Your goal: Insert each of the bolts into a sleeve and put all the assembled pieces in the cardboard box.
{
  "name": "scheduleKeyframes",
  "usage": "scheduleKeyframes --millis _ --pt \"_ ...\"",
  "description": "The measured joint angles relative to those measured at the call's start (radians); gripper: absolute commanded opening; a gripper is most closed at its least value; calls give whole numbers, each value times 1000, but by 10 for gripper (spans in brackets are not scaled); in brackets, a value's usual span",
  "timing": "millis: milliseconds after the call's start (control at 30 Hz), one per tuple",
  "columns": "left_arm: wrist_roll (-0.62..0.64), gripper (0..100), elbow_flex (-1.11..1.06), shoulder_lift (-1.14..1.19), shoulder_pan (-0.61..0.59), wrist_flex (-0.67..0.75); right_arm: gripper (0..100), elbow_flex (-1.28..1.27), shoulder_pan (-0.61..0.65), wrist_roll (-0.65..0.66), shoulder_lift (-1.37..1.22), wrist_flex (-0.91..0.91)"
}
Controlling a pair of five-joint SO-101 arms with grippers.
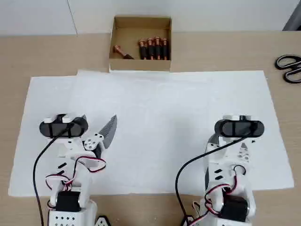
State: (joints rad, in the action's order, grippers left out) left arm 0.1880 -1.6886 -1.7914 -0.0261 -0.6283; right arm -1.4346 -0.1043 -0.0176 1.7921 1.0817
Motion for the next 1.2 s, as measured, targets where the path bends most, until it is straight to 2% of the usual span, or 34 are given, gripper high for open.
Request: scheduleKeyframes --millis 500,900,1200 --pt "0 314 0 0 0 -133 192 -201 -2 0 0 -2" --pt "0 314 0 0 0 -235 192 -209 0 0 0 -2" --pt "0 314 0 0 0 -236 192 -209 -2 0 0 -2"
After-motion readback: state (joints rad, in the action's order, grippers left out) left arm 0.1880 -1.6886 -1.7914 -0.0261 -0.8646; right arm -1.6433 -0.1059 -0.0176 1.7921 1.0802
